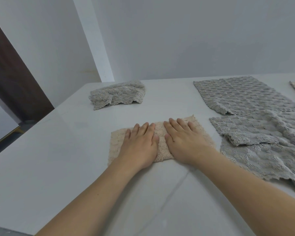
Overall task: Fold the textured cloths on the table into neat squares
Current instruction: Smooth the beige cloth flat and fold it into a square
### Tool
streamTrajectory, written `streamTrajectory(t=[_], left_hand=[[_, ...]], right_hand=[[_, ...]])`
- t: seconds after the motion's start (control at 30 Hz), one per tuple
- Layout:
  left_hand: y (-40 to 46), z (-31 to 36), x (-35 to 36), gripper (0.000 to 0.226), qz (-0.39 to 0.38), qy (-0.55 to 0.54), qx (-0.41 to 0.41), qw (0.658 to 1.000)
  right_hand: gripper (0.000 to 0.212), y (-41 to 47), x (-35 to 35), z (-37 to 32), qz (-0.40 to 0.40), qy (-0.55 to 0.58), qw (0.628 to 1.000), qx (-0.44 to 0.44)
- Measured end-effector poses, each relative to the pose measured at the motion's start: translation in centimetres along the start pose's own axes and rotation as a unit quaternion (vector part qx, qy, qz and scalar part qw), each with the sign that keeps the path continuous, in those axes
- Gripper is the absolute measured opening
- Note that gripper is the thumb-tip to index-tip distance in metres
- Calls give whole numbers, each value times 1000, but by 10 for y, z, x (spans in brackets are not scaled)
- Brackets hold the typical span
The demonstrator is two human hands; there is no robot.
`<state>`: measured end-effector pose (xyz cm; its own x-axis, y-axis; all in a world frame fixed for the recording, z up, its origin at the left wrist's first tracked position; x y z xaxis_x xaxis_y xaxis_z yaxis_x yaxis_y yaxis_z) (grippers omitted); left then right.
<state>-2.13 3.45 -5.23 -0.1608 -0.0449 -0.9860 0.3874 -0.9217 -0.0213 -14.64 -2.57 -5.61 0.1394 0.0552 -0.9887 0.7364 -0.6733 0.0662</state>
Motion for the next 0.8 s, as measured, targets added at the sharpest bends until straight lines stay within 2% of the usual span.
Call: streamTrajectory(t=[0.47,0.8], left_hand=[[-1,-6,4,57,-5,5,7,1000],[-4,-38,1,57,-17,14,-26,999]], right_hand=[[56,-1,0,7,-15,11,1000,2],[57,-12,-3,38,-26,27,998,57]])
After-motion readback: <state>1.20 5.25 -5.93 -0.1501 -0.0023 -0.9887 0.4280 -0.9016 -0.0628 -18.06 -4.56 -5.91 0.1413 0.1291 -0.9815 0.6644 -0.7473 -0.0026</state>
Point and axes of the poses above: each hand's wrist, its own y-axis towards the middle knuckle, its own x-axis out of the palm, z = x × y, the point moved 5 cm from there along y, towards the middle knuckle, and after that the axes turned 10 degrees about -x, right-handed, at the moved point
